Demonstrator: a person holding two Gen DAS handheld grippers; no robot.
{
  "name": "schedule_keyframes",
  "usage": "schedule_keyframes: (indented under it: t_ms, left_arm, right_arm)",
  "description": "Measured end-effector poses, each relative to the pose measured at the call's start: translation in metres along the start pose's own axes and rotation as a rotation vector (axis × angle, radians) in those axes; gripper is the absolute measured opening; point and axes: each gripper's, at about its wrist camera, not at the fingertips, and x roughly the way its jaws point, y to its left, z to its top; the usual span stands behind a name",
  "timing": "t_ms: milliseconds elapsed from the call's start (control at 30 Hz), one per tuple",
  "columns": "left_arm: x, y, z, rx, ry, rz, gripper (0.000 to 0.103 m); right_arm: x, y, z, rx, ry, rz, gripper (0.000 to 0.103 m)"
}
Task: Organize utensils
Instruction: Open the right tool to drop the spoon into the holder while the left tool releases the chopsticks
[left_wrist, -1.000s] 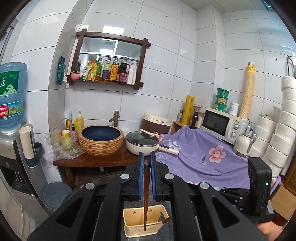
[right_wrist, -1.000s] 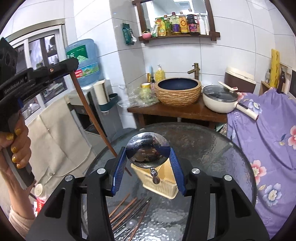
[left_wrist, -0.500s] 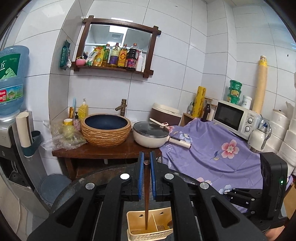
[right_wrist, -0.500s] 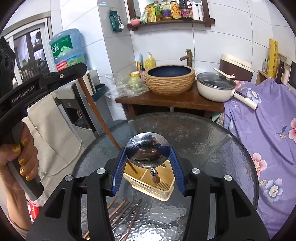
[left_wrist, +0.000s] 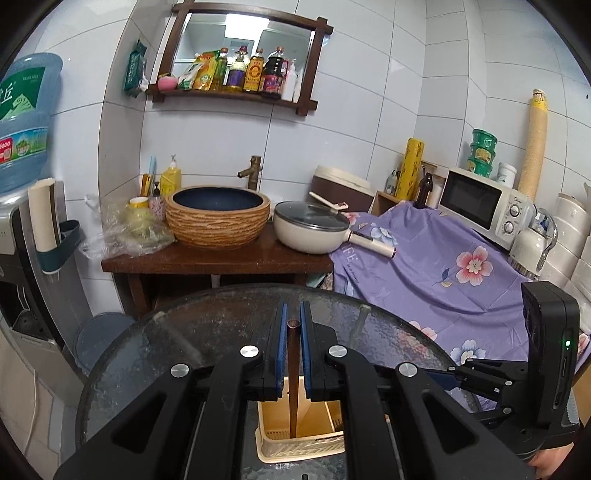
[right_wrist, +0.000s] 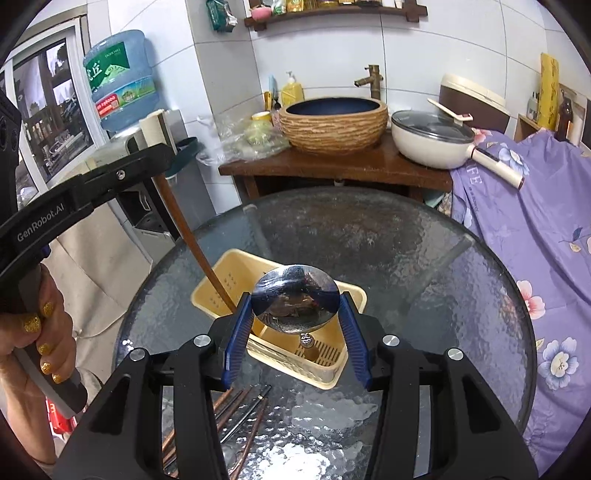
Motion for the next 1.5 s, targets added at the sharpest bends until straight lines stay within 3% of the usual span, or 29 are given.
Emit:
schedule_keyframes:
  t_ms: [500,567,600,633,667,900,1100,1300,1500]
  left_arm:
    - [0.011,0.008,-0.016,-0.025,0.012,0.0,0.007]
    - [0.012,0.008,-0.017,-0.022,0.014,0.005,0.007]
    - [0.012,0.009,-0.016,-0.029,0.016,0.003,0.011]
    - [0.012,0.01,-0.016,-0.038,0.017,-0.001,0.024]
    - [0.01,0.011,-0.017,-0.05,0.011,0.003,0.029]
    - [0.001,0.011,-0.017,-0.056,-0.014,-0.018,0.063]
    - [-0.02,0.009,-0.025,-0.03,-0.066,0.0,0.092]
    - [-0.059,0.001,-0.062,0.071,-0.102,0.082,0.097]
    - [-0.103,-0.001,-0.13,0.144,-0.115,0.141,0.097]
  right_arm:
    - [0.01,0.0,-0.007,-0.011,-0.016,-0.019,0.048]
    - [0.008,0.001,-0.007,-0.018,-0.034,-0.047,0.055]
    - [0.005,0.002,-0.006,-0.024,-0.05,-0.064,0.063]
    - [0.002,0.003,-0.006,-0.03,-0.071,-0.075,0.074]
    - [0.0,0.002,-0.006,-0.033,-0.082,-0.082,0.079]
    - [-0.011,-0.002,-0.009,-0.025,-0.105,-0.085,0.079]
    - [-0.037,0.0,-0.031,-0.038,-0.198,-0.094,0.082]
    - [-0.064,0.017,-0.079,-0.077,-0.243,-0.089,0.082]
    - [-0.076,0.053,-0.165,-0.158,-0.227,-0.076,0.082]
